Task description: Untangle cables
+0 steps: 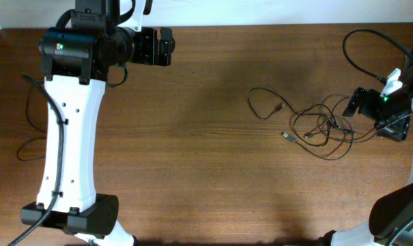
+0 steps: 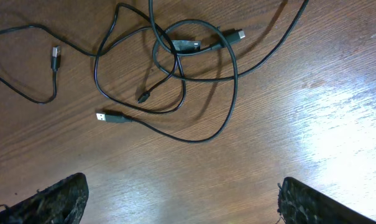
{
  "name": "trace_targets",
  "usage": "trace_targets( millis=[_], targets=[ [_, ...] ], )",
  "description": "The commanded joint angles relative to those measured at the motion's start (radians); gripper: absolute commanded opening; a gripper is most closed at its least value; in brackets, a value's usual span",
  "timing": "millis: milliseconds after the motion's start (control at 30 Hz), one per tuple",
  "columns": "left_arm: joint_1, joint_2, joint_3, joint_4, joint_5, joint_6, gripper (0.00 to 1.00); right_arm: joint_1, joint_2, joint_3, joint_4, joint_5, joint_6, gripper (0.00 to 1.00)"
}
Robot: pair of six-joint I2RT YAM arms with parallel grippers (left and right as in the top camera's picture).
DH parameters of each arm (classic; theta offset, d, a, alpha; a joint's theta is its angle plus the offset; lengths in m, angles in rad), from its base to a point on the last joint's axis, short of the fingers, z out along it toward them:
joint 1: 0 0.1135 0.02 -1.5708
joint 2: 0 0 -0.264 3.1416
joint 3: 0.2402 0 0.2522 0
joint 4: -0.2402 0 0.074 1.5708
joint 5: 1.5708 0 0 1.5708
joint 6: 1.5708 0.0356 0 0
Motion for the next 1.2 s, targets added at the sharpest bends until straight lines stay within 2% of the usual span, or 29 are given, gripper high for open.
trace_targets(
  millis=[0,967,1033,1067,1133,1167],
  targets=[
    [0.001,0.003,0.001,0.008,0.003,0.016,0.99,0.003,-0.004,-0.003,0.000,0.008,-0.004,0.99],
    [0.002,0.014,0.001,-0.004,0.007,0.000,0.99,0.003,-0.004,-0.003,0.000,0.009,-0.004,0.99],
    [-0.008,0.059,0.000,-0.030,0.040,-0.018,0.99,0.003,-0.004,-0.003,0.054,0.004,-0.004,0.99],
    [-0.037,0.101,-0.002,-0.045,0.041,-0.018,1.00,0.003,-0.004,-0.003,0.154,-0.053,-0.003,0.99],
    [-0.114,0.190,-0.003,-0.025,0.046,-0.018,0.99,0.003,-0.004,-0.003,0.163,-0.309,-0.004,0.99],
    [-0.144,0.226,-0.003,-0.009,0.061,-0.018,0.99,0.003,-0.004,-0.003,0.166,-0.317,-0.003,0.99]
  ],
)
